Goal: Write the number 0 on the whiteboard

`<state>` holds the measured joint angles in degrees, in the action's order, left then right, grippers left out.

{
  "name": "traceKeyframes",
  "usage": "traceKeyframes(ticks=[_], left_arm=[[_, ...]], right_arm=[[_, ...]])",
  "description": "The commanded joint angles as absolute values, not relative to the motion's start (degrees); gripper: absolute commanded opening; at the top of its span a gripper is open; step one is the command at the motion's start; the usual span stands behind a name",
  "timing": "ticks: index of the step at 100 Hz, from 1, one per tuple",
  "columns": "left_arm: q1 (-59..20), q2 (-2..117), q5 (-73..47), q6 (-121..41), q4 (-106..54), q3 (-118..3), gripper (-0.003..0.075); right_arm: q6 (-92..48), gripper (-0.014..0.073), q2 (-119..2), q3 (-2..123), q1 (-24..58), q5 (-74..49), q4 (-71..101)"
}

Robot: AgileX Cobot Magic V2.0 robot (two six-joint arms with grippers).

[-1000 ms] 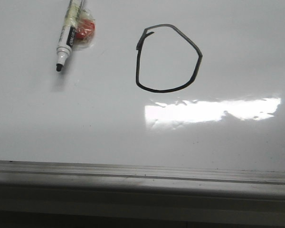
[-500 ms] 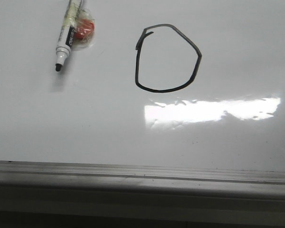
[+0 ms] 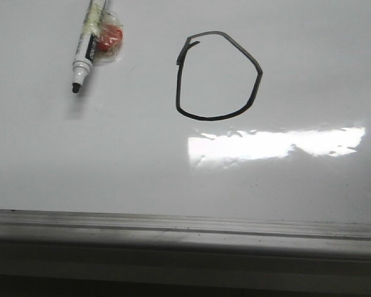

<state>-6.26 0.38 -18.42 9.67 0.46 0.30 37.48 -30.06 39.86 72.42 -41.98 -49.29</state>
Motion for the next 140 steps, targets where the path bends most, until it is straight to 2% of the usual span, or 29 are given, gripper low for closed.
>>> traceKeyframes(ticks=[1,13,25,40,53,71,80,87,100,105,140], left_arm=[[-6.0,1.1,-15.0,9.6,0.0,2.1,-0.002],[-6.0,1.1,-15.0,9.6,0.0,2.1,-0.002],[-6.0,1.1,-15.0,9.6,0.0,2.1,-0.002],[-6.0,1.1,-15.0,9.6,0.0,2.1,-0.002],[-6.0,1.1,-15.0,9.6,0.0,2.1,-0.002],[-6.0,1.1,-15.0,9.6,0.0,2.1,-0.002],[-6.0,1.1,-15.0,9.6,0.0,2.1,-0.002],[-6.0,1.1,-15.0,9.6,0.0,2.1,-0.002],[-6.0,1.1,-15.0,9.6,0.0,2.1,-0.002],[-6.0,1.1,-15.0,9.6,0.0,2.1,-0.002],[-6.0,1.1,-15.1,9.6,0.0,2.1,-0.002]], right_arm=[[37.5,-0.0047,-30.2,41.1,72.1,-38.9,-51.9],[37.5,-0.0047,-30.2,39.1,71.4,-40.0,-52.2],[37.5,-0.0047,-30.2,35.0,65.5,-37.4,-51.3],[35.1,-0.0047,-30.1,28.8,55.1,-25.7,-45.2],[22.9,-0.0047,-30.1,24.0,46.5,-17.6,-34.9],[5.5,-0.0047,-30.1,13.8,33.8,5.5,-25.0],[1.3,-0.0047,-30.1,7.3,28.1,17.3,-20.4],[1.2,-0.0047,-29.6,3.1,25.7,20.9,-18.4],[1.2,-0.0047,-24.1,-1.6,24.7,18.5,-16.2],[1.2,-0.0047,-20.8,-1.3,24.7,11.2,-16.2],[0.9,-0.0047,0.5,-1.4,21.7,-16.6,-6.5]])
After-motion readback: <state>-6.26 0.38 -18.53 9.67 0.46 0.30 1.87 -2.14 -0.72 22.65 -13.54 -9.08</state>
